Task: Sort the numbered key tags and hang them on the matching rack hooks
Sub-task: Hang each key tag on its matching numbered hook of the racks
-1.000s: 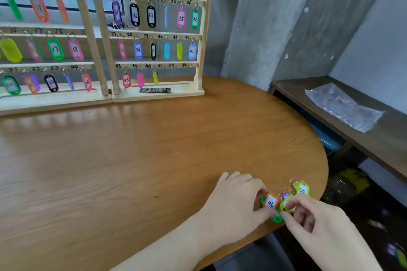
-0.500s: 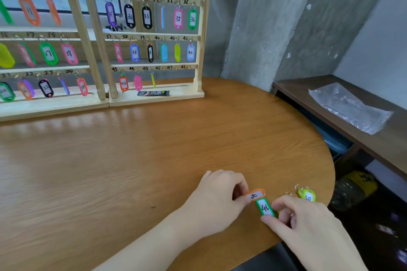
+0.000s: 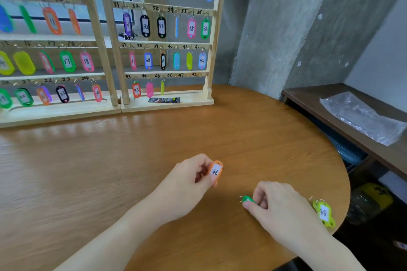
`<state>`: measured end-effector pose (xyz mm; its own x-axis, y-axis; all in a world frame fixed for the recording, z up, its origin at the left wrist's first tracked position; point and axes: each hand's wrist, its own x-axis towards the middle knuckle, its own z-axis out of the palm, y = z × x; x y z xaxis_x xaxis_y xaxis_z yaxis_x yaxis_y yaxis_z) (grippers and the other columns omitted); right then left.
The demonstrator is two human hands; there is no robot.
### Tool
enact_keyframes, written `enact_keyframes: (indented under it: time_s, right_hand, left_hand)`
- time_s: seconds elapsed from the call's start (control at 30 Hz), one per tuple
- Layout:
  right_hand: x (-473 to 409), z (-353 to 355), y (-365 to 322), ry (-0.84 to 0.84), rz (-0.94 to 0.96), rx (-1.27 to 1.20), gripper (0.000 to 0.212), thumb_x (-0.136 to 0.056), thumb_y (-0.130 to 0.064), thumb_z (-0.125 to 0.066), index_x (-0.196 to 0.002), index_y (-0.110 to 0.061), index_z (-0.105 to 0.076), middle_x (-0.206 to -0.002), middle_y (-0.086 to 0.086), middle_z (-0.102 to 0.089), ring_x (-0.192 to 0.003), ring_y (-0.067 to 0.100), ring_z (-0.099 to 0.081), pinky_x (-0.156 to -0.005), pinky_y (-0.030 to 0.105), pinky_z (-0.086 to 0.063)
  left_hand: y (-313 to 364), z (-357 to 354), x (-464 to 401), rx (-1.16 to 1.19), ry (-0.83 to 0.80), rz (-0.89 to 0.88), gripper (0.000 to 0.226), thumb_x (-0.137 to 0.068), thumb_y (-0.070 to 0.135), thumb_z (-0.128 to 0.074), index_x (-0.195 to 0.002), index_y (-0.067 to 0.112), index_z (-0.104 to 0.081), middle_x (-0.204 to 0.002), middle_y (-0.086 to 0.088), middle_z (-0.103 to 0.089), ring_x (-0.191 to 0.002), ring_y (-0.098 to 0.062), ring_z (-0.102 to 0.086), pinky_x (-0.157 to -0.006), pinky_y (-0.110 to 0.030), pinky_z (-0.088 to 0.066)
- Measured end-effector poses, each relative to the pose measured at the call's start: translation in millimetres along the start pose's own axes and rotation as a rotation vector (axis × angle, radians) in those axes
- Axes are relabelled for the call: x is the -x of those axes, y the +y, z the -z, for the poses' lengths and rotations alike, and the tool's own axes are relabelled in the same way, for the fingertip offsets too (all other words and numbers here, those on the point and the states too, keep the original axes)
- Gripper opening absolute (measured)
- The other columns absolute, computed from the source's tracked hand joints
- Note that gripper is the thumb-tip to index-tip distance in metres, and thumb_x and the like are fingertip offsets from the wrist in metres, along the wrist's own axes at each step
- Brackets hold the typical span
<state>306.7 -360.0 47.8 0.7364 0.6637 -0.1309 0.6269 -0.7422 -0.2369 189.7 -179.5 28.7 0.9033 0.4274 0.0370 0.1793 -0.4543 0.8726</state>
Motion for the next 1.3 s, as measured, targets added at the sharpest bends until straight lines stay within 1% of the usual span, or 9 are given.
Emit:
enact_keyframes:
  time_s: [0.17, 0.4, 0.5, 0.6, 0.8, 0.9, 1.0, 1.13, 1.3]
  right_hand:
    - [-22.5, -12.5, -27.5, -0.08, 0.14, -0.277, 0.033, -0.099, -0.042, -0.055, -0.075, -0.02, -0.061, -0.069, -0.006, -0.069, -0.064, 0.012, -0.061, -0.066, 0.037, -0.052]
    - [-64.3, -15.7, -77.0, -0.193, 0.218, -0.746, 0.029, -0.105, -0.013, -0.046, -0.084, -0.012, -0.065, -0.063, -0.002, -0.065, -0.053, 0.015, -0.064, -0.048, 0.022, -0.041]
    - [-85.9, -16.6, -97.4, -0.207, 0.172, -0.892, 0.025, -0.106, -0.01, -0.043, -0.088, -0.007, -0.06, -0.053, -0.007, -0.052, -0.046, 0.015, -0.056, -0.045, 0.025, -0.038]
    - [-106.4, -10.8, -117.0, -0.199, 0.109, -0.969, 0.028, -0.107, -0.021, -0.046, -0.083, -0.013, -0.058, -0.049, -0.012, -0.043, -0.042, 0.01, -0.043, -0.045, 0.024, -0.033]
    - [-152.3, 5.9, -147.6, -0.021, 0.214, -0.941, 0.029, -0.108, -0.025, -0.044, -0.09, -0.015, -0.064, -0.061, -0.007, -0.046, -0.049, 0.008, -0.043, -0.049, 0.021, -0.037]
    - [-176.2, 2.9, -160.8, 0.101, 0.254, -0.942, 0.03, -0.108, -0.025, -0.043, -0.09, -0.017, -0.064, -0.064, -0.005, -0.049, -0.056, 0.012, -0.045, -0.056, 0.033, -0.04]
    - [-191.0, -11.7, -168.3, 0.232, 0.321, -0.849, 0.029, -0.107, -0.028, -0.045, -0.084, -0.02, -0.061, -0.065, -0.005, -0.052, -0.061, 0.015, -0.048, -0.061, 0.041, -0.042]
    - [-214.0, -16.2, -177.5, 0.386, 0.37, -0.824, 0.026, -0.107, -0.023, -0.046, -0.086, -0.015, -0.06, -0.07, -0.007, -0.053, -0.062, 0.005, -0.046, -0.058, 0.022, -0.038]
    - [-252.3, -24.4, -190.4, 0.475, 0.305, -0.95, 0.027, -0.108, -0.021, -0.042, -0.087, -0.015, -0.059, -0.068, -0.006, -0.049, -0.058, 0.007, -0.039, -0.055, 0.021, -0.032]
  left_hand:
    - [-2.7, 19.5, 0.3, 0.161, -0.022, -0.014, 0.013, -0.103, 0.021, -0.055, -0.091, 0.017, -0.058, -0.074, 0.006, -0.068, -0.056, -0.007, -0.045, -0.06, -0.024, -0.038]
    - [-20.8, 53.6, -9.0, 0.284, -0.058, -0.038, 0.008, -0.105, 0.009, -0.048, -0.1, 0.004, -0.051, -0.082, -0.001, -0.071, -0.05, -0.02, -0.048, -0.056, -0.027, -0.041]
    - [-30.0, 66.6, -18.6, 0.354, -0.022, 0.015, 0.009, -0.105, 0.0, -0.043, -0.1, 0.005, -0.049, -0.075, -0.001, -0.064, -0.046, -0.015, -0.046, -0.049, -0.018, -0.037]
    - [-38.6, 80.7, -31.8, 0.362, 0.047, 0.092, 0.019, -0.103, -0.005, -0.039, -0.097, 0.008, -0.051, -0.072, -0.001, -0.061, -0.049, -0.016, -0.05, -0.049, -0.017, -0.037]
    - [-47.6, 107.5, -58.6, 0.34, 0.147, 0.242, 0.024, -0.1, 0.0, -0.039, -0.088, 0.011, -0.058, -0.069, -0.004, -0.058, -0.057, -0.019, -0.052, -0.05, -0.021, -0.039]
    - [-54.3, 111.7, -65.5, 0.346, 0.235, 0.262, 0.028, -0.106, 0.016, -0.04, -0.082, 0.012, -0.055, -0.067, -0.003, -0.047, -0.055, -0.013, -0.042, -0.051, -0.021, -0.032]
    - [-64.7, 108.3, -62.2, 0.346, 0.294, 0.141, 0.036, -0.107, 0.036, -0.042, -0.079, 0.016, -0.053, -0.066, 0.002, -0.042, -0.06, -0.012, -0.038, -0.056, -0.026, -0.03]
    - [-76.6, 112.9, -59.3, 0.249, 0.345, 0.064, 0.04, -0.103, 0.044, -0.046, -0.075, 0.019, -0.057, -0.065, 0.005, -0.052, -0.062, -0.009, -0.048, -0.065, -0.028, -0.04]
    - [-78.9, 112.8, -55.0, 0.262, 0.303, 0.019, 0.033, -0.101, 0.038, -0.054, -0.077, 0.018, -0.065, -0.072, -0.001, -0.067, -0.064, -0.009, -0.055, -0.069, -0.023, -0.045]
